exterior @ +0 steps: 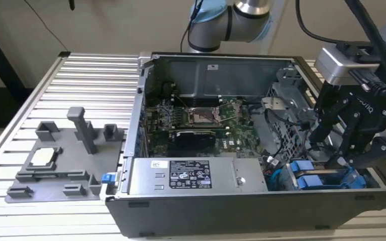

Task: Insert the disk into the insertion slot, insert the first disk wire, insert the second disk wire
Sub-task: 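Insert the disk into the insertion slot, then insert the first disk wire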

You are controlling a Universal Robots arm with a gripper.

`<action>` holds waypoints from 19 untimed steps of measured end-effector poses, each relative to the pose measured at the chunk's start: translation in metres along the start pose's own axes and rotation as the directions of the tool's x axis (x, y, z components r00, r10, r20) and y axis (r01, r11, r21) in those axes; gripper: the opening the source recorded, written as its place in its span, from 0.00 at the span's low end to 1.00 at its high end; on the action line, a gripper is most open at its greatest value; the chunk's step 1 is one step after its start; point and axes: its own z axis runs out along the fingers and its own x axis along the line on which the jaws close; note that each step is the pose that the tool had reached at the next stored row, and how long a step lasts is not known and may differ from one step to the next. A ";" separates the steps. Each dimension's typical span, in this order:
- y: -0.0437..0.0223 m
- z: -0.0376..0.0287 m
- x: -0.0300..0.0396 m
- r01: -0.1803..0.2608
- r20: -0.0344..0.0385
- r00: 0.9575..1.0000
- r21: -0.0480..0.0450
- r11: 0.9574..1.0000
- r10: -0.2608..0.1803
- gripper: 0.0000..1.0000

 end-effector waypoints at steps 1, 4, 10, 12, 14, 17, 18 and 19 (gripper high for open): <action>0.0000 0.0001 0.0000 0.000 0.000 1.000 0.000 1.000 0.000 0.58; 0.0001 0.0003 0.0000 0.000 0.000 1.000 0.007 1.000 0.000 0.58; 0.0000 0.0002 0.0000 0.001 0.005 1.000 0.106 0.994 -0.002 0.58; 0.0000 0.0001 -0.0002 0.002 0.005 1.000 0.131 0.991 -0.003 0.58; -0.0015 0.0001 -0.0014 0.003 0.005 1.000 0.131 0.991 -0.004 0.58; -0.0048 0.0000 -0.0031 0.004 0.003 1.000 0.126 0.992 -0.004 0.58; -0.0062 0.0000 -0.0035 0.004 0.003 1.000 0.124 0.992 -0.005 0.58; -0.0078 -0.0001 -0.0038 0.004 0.003 1.000 0.123 0.992 -0.005 0.58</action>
